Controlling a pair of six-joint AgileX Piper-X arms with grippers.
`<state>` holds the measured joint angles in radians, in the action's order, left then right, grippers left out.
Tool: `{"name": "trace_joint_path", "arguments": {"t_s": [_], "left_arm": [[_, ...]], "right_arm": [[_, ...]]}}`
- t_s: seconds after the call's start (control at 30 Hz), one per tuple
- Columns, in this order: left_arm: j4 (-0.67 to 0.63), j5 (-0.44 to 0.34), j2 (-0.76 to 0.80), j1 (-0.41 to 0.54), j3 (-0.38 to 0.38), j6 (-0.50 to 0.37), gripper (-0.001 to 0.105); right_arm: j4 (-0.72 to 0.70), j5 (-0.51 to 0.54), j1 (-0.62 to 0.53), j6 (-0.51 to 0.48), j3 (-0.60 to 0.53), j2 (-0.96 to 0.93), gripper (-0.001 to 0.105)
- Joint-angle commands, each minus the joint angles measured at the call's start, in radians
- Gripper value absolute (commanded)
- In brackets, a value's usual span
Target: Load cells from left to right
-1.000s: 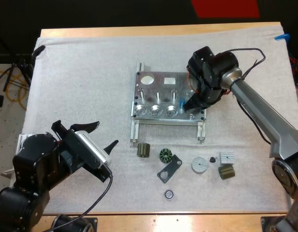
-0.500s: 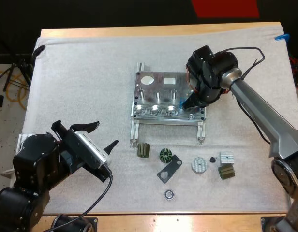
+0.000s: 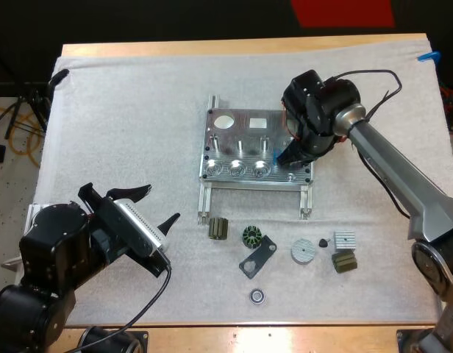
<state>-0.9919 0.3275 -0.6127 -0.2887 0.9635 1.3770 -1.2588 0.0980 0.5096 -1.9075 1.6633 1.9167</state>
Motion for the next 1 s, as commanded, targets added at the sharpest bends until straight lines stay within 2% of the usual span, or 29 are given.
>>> {"name": "trace_joint_path", "arguments": {"t_s": [0.0, 0.13, 0.4, 0.5, 0.97], "left_arm": [[0.011, 0.007, 0.003, 0.001, -0.001, 0.013, 0.059], [0.011, 0.007, 0.003, 0.001, -0.001, 0.013, 0.059], [0.011, 0.007, 0.003, 0.001, -0.001, 0.013, 0.059], [0.011, 0.007, 0.003, 0.001, -0.001, 0.013, 0.059], [0.011, 0.007, 0.003, 0.001, -0.001, 0.013, 0.059]], "right_arm": [[0.002, 0.032, -0.005, 0.001, -0.004, 0.005, 0.0], [-0.001, -0.011, -0.005, 0.001, -0.004, 0.005, 0.0], [-0.023, -0.02, -0.005, 0.001, -0.004, 0.005, 0.0], [-0.032, -0.064, -0.005, 0.001, -0.004, 0.005, 0.0], [-0.052, -0.066, -0.005, 0.004, -0.004, 0.005, 0.0]]}}
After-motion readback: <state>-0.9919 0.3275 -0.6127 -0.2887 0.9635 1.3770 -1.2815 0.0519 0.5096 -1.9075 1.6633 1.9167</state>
